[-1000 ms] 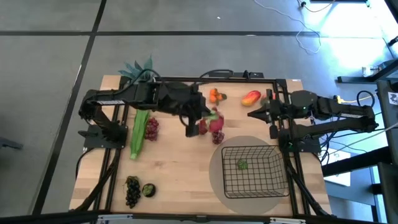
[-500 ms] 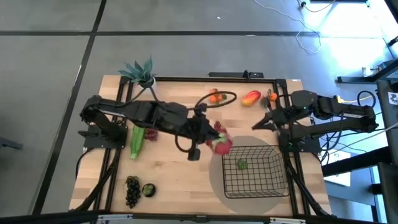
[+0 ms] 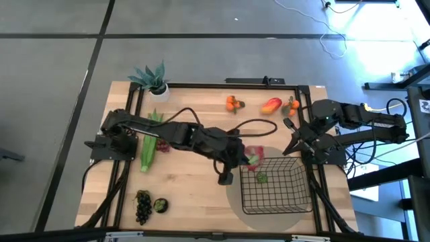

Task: Build produce basket
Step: Put the red dragon fruit into the black wire basket

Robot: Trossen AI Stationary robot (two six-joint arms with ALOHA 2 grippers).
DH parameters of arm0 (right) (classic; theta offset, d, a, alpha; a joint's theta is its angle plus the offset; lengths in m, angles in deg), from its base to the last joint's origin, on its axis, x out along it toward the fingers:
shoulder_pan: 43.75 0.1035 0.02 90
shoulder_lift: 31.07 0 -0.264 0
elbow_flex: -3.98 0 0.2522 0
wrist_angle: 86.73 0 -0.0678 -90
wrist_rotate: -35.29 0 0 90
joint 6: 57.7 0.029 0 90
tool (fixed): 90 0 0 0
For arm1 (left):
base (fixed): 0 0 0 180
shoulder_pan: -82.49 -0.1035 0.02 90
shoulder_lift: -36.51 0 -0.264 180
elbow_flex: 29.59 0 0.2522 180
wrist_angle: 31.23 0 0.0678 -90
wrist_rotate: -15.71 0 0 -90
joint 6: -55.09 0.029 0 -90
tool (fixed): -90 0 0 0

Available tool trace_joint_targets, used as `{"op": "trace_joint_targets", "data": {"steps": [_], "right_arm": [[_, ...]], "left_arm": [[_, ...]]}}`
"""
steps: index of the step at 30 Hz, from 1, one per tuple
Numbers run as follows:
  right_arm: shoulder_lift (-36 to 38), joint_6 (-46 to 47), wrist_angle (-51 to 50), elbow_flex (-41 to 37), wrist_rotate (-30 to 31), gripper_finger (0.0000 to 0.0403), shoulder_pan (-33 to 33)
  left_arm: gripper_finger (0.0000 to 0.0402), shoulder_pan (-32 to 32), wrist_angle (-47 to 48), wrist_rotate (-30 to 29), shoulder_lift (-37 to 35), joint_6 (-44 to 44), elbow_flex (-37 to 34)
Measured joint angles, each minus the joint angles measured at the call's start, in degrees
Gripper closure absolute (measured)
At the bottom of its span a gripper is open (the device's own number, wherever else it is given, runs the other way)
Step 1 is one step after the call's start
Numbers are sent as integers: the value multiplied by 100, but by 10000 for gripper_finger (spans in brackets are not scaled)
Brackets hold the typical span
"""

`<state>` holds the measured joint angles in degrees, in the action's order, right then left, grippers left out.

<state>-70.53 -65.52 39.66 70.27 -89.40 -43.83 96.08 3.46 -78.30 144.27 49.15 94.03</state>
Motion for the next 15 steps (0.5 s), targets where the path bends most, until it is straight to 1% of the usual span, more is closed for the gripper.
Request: {"op": "trace_joint_targets", "data": {"steps": [3, 15], "right_arm": [[4, -7, -90, 0, -3, 403, 0], [2, -22, -237, -2, 1, 403, 0]], "left_arm": [[401, 4, -67, 90, 110, -18, -5], [401, -99, -689, 1153, 654, -569, -2]]}}
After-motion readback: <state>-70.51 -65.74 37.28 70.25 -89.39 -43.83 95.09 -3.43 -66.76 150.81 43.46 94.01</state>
